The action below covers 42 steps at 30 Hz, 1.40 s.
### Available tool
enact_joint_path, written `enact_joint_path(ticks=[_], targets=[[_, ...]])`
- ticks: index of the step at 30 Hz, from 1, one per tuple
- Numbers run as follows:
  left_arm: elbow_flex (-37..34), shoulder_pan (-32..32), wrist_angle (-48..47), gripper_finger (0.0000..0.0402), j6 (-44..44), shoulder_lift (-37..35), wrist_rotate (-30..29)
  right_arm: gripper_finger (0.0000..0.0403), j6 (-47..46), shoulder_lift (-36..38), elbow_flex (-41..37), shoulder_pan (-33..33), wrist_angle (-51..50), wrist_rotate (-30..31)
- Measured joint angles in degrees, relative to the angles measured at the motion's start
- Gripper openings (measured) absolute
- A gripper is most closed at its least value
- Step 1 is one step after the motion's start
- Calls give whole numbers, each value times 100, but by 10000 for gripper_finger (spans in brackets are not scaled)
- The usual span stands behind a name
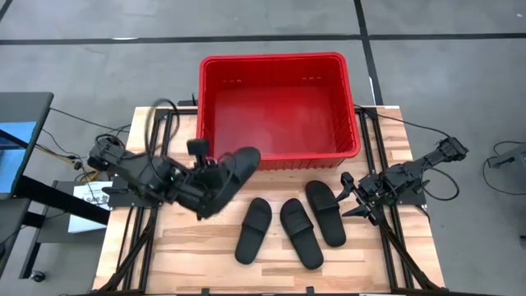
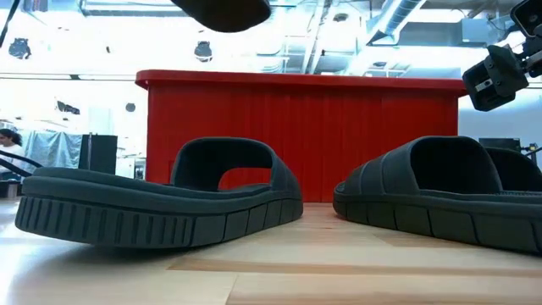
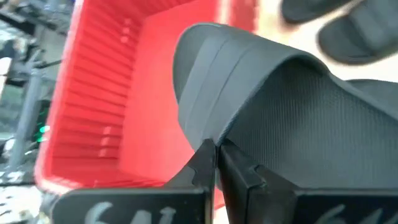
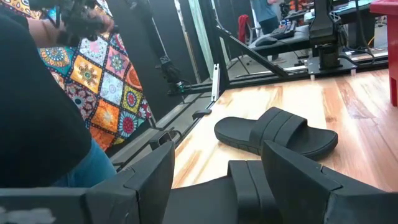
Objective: Pick and place slides into bin
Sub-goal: Put the black slipper into the red bin
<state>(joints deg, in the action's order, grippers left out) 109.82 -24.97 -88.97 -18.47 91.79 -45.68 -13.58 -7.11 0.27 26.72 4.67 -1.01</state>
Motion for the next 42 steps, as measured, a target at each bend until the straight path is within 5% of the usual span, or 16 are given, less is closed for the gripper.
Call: enact_joint_path(ticks=[12,21,32,42], targets=[[884,1542,-18,0,1600,-2,-561,233,-1,0,0,0,0,1],[903,3149,1431,0,2967,2,-389,233,-1,1,0,-1,-1,0],[903,4713,2602,0,3284,24,35,233,1,1,0,0,-1,2],[906,5173,2995,0,3285,122,527,233,-1,0,-1,-1,1,0]])
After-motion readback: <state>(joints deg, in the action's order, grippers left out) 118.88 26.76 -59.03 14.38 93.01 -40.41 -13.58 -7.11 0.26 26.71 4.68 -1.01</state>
